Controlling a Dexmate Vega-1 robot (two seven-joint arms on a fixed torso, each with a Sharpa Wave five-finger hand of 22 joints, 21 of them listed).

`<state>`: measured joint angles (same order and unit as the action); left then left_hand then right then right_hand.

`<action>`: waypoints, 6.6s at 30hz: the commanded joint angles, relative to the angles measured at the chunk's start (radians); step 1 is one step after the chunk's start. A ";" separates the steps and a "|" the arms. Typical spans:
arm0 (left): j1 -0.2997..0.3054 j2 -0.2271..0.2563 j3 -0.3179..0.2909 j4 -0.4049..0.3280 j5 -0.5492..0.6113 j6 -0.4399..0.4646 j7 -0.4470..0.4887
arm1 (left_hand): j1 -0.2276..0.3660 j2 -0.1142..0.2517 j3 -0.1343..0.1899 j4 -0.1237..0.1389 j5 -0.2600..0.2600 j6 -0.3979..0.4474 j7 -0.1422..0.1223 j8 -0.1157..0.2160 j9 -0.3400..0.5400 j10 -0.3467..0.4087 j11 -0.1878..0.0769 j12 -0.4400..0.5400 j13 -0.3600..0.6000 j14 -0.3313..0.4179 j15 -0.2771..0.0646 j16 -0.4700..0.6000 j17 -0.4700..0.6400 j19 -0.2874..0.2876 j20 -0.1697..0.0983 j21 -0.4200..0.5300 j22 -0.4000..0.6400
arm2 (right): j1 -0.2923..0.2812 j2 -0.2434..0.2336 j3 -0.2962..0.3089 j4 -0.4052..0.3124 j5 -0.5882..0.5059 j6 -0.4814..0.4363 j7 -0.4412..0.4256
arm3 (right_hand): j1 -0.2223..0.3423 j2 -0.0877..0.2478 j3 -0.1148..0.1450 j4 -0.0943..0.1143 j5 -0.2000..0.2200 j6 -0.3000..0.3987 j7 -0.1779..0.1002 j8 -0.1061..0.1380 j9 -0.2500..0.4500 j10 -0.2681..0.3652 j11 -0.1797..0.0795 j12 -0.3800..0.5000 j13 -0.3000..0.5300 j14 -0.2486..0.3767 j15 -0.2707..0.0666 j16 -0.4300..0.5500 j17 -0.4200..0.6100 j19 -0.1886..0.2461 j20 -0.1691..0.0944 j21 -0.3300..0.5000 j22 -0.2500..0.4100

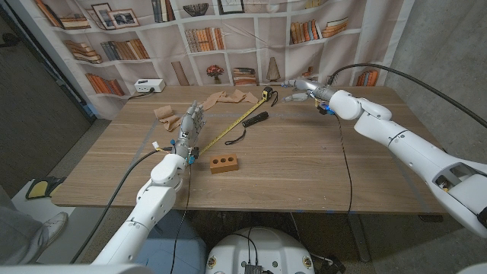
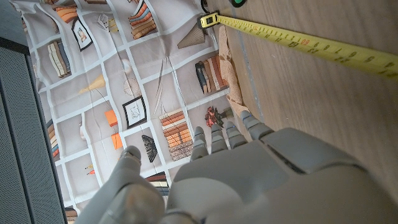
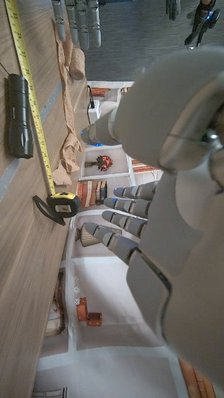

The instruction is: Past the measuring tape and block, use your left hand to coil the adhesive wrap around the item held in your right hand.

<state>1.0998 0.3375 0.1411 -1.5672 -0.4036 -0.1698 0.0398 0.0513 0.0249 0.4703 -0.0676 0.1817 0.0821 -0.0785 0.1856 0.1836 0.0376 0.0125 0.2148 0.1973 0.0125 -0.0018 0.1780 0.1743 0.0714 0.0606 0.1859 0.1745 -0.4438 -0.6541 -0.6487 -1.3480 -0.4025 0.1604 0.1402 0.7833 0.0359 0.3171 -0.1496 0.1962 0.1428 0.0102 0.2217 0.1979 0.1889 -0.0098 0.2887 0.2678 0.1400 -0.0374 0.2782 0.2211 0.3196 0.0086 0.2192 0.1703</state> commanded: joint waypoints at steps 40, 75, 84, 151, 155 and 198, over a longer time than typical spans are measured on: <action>0.030 0.006 0.005 -0.031 -0.005 0.001 0.026 | 0.000 0.007 -0.002 -0.006 0.003 0.008 0.000 0.007 0.003 0.011 -0.002 0.006 0.006 -0.001 0.002 0.009 0.006 0.002 -0.004 0.009 0.003 | 0.123 0.054 -0.102 0.094 -0.164 0.080 0.037 | 0.066 0.011 0.006 -0.015 -0.001 0.031 -0.016 0.002 0.004 0.024 -0.024 0.011 0.015 0.038 -0.072 0.029 0.029 0.053 -0.031 0.001 0.004; 0.030 0.003 0.002 -0.023 -0.002 0.009 0.032 | -0.001 0.008 -0.004 -0.007 0.003 -0.002 -0.001 0.003 0.003 0.010 -0.002 0.004 0.006 -0.005 0.000 0.008 0.006 0.001 -0.006 0.009 0.003 | 0.229 0.150 -0.182 0.256 -0.231 0.143 0.092 | 0.092 0.013 -0.005 -0.010 -0.004 0.047 -0.034 0.000 0.003 0.052 -0.055 0.022 0.026 0.061 -0.104 0.047 0.047 0.080 -0.053 0.000 0.006; 0.033 -0.001 0.009 -0.027 0.003 0.013 0.037 | -0.001 0.009 -0.004 -0.007 0.003 -0.002 0.000 0.004 0.003 0.012 -0.002 0.005 0.006 -0.005 0.001 0.008 0.006 0.001 -0.007 0.009 0.003 | 0.255 0.174 -0.195 0.315 -0.240 0.177 0.084 | 0.096 0.015 -0.006 -0.009 -0.004 0.057 -0.035 0.002 0.003 0.061 -0.056 0.026 0.028 0.066 -0.105 0.051 0.050 0.084 -0.055 0.000 0.007; 0.035 -0.014 0.010 -0.026 0.013 0.041 0.063 | -0.001 0.011 -0.007 -0.009 0.003 -0.006 0.000 0.006 0.003 0.016 -0.003 0.006 0.006 -0.004 0.001 0.008 0.006 0.000 -0.008 0.009 0.002 | 0.465 0.432 -0.325 0.874 -0.321 0.351 0.023 | 0.103 0.016 -0.030 0.002 -0.007 0.066 -0.035 -0.006 0.005 0.079 -0.061 0.040 0.048 0.066 -0.108 0.061 0.069 0.077 -0.050 -0.011 0.007; 0.030 -0.016 0.010 -0.020 0.013 0.043 0.060 | -0.001 0.011 -0.007 -0.009 0.003 -0.007 0.000 0.006 0.003 0.015 -0.002 0.006 0.006 -0.004 0.002 0.008 0.006 0.000 -0.008 0.009 0.002 | 0.481 0.453 -0.341 0.918 -0.320 0.344 0.016 | 0.104 0.020 -0.030 0.004 -0.007 0.070 -0.035 -0.006 0.005 0.085 -0.062 0.043 0.049 0.066 -0.108 0.062 0.071 0.076 -0.049 -0.012 0.007; -0.009 -0.040 0.011 0.032 0.018 0.047 0.037 | -0.002 0.012 -0.008 -0.009 0.003 -0.009 0.000 0.006 0.003 0.016 -0.001 0.005 0.006 -0.005 0.002 0.008 0.006 -0.001 -0.008 0.009 0.002 | 0.526 0.490 -0.549 0.972 -0.148 0.279 0.043 | 0.221 0.049 -0.001 -0.015 -0.009 0.129 -0.062 0.007 0.006 0.140 -0.090 0.073 0.073 0.122 -0.146 0.090 0.085 0.098 -0.049 -0.009 0.006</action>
<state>1.0950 0.3030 0.1503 -1.5412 -0.3894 -0.1196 0.0809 0.0474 0.0288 0.4619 -0.0759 0.1817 0.0785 -0.0751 0.1856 0.1836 0.0428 0.0107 0.2147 0.2025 0.0125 -0.0018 0.1780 0.1742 0.0714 0.0606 0.1859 0.1745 0.0814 -0.1552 -1.1881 -0.3716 -0.5706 0.3727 0.1580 0.9885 0.0833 0.3159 -0.1708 0.1885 0.2594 -0.0479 0.2227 0.1974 0.3157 -0.1006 0.3554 0.3373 0.2471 -0.0405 0.3577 0.3039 0.4068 -0.0430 0.2060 0.1743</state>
